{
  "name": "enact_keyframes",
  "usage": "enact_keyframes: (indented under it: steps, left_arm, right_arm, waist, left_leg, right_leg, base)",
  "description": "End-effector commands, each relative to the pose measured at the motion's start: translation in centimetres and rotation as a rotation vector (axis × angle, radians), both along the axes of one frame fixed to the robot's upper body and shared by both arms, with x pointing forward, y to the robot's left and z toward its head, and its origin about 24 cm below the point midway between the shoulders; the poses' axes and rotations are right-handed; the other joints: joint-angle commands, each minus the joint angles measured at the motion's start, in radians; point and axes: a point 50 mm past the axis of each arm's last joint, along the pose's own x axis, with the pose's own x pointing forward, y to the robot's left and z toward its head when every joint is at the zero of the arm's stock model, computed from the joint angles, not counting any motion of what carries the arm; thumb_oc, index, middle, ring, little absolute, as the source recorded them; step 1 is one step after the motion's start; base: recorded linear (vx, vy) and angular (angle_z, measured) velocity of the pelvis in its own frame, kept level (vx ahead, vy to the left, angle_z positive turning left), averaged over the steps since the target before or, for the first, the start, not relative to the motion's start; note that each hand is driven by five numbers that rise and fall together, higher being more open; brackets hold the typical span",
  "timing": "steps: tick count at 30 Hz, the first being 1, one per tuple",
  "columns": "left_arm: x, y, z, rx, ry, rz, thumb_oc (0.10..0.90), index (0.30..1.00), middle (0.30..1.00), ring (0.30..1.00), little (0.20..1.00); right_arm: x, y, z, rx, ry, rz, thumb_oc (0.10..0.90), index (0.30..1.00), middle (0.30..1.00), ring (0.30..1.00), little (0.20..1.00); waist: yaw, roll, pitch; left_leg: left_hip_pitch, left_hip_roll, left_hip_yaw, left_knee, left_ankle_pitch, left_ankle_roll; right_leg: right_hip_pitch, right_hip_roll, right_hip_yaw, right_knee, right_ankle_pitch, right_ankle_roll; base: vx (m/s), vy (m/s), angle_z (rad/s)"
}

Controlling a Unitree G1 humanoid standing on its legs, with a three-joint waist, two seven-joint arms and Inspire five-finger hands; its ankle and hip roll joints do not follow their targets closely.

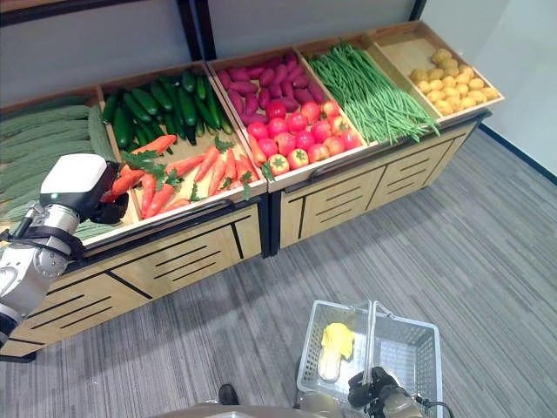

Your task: Get the vegetables into the basket

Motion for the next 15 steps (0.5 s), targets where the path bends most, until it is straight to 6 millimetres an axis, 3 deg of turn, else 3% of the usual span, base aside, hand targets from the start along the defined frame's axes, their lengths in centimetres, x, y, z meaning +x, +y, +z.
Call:
enact_keyframes:
  steps: [1, 8, 15]
  left_arm:
    - [0.3, 0.6, 6.3, 0.032, -0.269, 0.021, 0.400, 0.300, 0.300, 0.300, 0.300]
    - [-1.3, 0.2, 5.1, 0.008, -0.246, -0.003, 0.400, 0.300, 0.300, 0.300, 0.300]
    - [-1.5, -0.9, 4.8, -0.019, -0.231, -0.051, 0.400, 0.300, 0.300, 0.300, 0.300]
  right_arm:
    - [-2.0, -1.4, -0.1, -0.047, 0.088, 0.037, 0.400, 0.300, 0.300, 0.300, 0.300]
    - [-2.3, -1.0, -0.2, -0.032, 0.088, 0.032, 0.400, 0.300, 0.300, 0.300, 0.300]
    - [-2.4, -1.1, -0.2, -0.032, 0.085, 0.020, 0.400, 0.300, 0.300, 0.300, 0.300]
  waist:
    - [-0.004, 0.014, -0.045]
    - [0.005, 0.008, -0.057]
    - [0.003, 0.009, -0.064]
  left_leg:
    - [0.015, -0.023, -0.108, 0.007, -0.083, 0.025]
    - [0.036, -0.033, -0.111, 0.007, -0.093, 0.036]
    - [0.045, -0.048, -0.125, 0.007, -0.101, 0.050]
  right_leg:
    - [0.077, -0.058, -0.025, 0.023, -0.133, 0.096]
    - [0.097, -0.068, -0.026, 0.027, -0.132, 0.099]
    - [0.107, -0.084, -0.031, 0.038, -0.131, 0.106]
  base:
    - [-0.07, 0.036, 0.14]
    - [-0.04, 0.025, 0.05]
    - [-0.05, 0.051, 0.03]
